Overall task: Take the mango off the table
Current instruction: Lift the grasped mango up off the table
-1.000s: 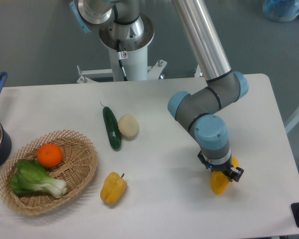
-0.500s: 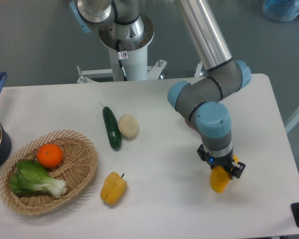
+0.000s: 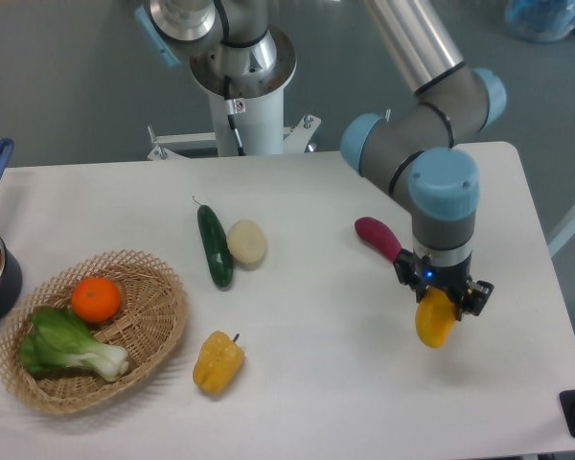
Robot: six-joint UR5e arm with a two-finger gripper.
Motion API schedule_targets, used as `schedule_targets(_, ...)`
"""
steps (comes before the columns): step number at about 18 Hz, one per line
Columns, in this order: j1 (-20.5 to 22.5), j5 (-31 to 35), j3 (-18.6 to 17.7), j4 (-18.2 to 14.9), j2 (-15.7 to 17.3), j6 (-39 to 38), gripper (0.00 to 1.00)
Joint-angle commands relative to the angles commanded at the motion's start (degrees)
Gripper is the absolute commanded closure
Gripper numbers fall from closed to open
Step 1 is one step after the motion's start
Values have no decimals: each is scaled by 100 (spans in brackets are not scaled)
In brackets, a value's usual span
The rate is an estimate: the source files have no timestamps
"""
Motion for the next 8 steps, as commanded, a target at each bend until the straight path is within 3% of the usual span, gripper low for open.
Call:
schedule_targets(4, 0, -87, 334, -587, -9, -9, 73)
schedule_targets(8, 35, -105, 343, -712, 18, 35, 73)
